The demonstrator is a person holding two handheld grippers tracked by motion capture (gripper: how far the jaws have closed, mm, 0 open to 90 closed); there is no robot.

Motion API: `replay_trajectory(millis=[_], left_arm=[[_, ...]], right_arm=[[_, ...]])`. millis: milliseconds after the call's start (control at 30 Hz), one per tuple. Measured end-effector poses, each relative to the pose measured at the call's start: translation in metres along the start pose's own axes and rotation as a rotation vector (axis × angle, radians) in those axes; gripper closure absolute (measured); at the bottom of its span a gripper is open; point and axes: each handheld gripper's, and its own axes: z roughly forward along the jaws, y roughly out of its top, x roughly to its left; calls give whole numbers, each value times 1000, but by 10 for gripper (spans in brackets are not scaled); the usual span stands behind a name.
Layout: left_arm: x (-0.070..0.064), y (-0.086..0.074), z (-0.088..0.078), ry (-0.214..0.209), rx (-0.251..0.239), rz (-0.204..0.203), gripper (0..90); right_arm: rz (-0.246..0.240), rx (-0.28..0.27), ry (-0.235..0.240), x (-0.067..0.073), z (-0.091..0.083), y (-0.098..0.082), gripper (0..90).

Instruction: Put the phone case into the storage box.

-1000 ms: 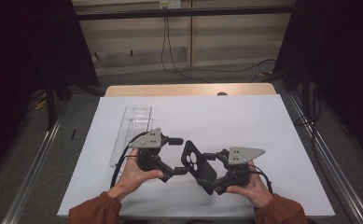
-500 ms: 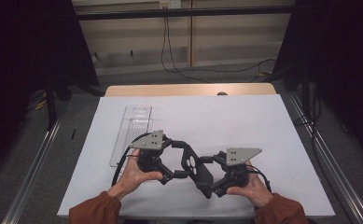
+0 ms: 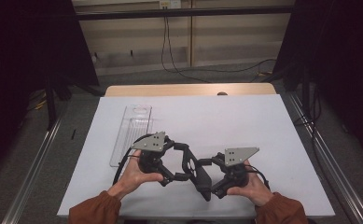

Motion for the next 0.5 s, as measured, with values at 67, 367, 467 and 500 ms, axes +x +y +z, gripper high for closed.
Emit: replay_trajectory(millis=[67,367,467,500], left_arm=[[0,0,1,-5,1,4,61],[-2,2,2,-31,1,22,90],[-3,2,3,-39,0,20,98],[-3,2,4,-42,1,17,101]], right_arm=[[0,6,5,1,0,0,144],[1,13,19,2,0,1,145],[-2,22,23,2,1,1,145],[-2,21,22,3,1,1,145]])
